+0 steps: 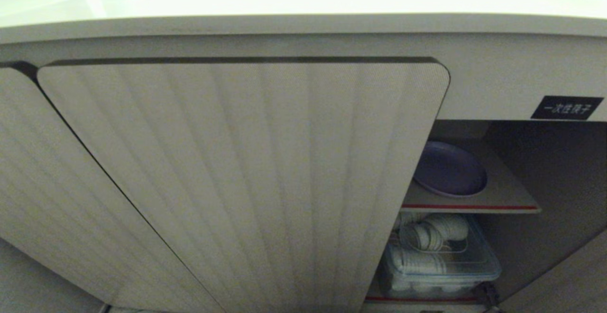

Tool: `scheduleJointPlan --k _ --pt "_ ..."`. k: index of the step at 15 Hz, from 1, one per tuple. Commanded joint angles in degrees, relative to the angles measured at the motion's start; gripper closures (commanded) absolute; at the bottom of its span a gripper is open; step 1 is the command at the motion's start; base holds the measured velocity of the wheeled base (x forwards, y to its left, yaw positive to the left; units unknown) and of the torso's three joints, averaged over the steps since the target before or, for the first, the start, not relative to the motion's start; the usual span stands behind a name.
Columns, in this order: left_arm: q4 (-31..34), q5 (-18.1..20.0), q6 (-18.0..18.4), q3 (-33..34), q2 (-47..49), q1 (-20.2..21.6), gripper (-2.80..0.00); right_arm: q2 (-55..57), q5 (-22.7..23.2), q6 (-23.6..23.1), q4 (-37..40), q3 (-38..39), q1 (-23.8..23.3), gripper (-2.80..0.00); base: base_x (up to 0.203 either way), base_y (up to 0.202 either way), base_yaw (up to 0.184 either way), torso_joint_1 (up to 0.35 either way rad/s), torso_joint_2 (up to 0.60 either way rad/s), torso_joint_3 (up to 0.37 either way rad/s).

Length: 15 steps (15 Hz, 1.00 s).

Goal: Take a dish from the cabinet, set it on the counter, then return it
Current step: Take the plate from the cabinet

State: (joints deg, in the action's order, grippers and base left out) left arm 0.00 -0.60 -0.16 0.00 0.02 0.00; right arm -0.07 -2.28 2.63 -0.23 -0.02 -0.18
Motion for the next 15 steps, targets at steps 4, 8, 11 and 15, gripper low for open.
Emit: scheduleJointPlan --k 4,8,11,15 --pt "0.0 0.0 0.0 0.0 0.0 0.0 0.0 0.1 0.0 0.0 0.0 0.0 0.0 0.0 0.0 0.0 0.0 0.0 0.0 0.0" --pt "0.0 0.0 0.0 0.0 0.0 0.0 0.0 0.1 0.0 0.0 0.0 0.0 0.0 0.0 0.0 0.0 0.0 0.0 0.0 0.0" --pt "0.0 0.0 0.0 0.0 0.0 0.0 0.0 0.1 0.0 0.0 0.0 0.0 0.0 0.0 0.0 0.0 0.0 0.0 0.0 0.0" --pt "0.0 0.0 0.0 0.0 0.0 0.0 0.0 0.1 0.0 0.0 0.0 0.0 0.0 0.0 0.0 0.0 0.0 0.0 0.0 0.0"
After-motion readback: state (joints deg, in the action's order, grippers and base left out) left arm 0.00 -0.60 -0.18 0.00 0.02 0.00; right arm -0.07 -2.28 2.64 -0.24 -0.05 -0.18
